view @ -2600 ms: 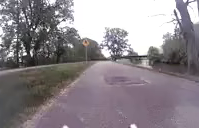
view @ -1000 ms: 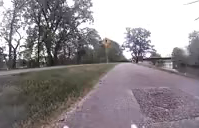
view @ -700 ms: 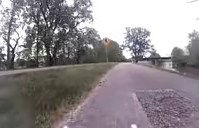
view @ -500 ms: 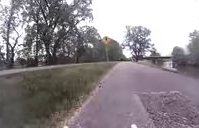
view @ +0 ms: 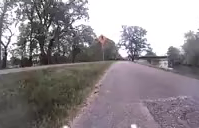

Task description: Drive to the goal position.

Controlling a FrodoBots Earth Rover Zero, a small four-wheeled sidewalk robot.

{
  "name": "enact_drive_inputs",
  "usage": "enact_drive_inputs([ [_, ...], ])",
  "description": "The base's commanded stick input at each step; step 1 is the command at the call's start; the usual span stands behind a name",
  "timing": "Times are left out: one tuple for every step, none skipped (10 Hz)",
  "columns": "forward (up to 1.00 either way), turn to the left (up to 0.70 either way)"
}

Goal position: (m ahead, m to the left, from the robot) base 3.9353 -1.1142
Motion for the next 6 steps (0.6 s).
enact_drive_inputs([
  [1.0,-0.09],
  [1.0,0.0],
  [1.0,0.0],
  [1.0,0.0],
  [1.0,0.0],
  [1.0,0.0],
])
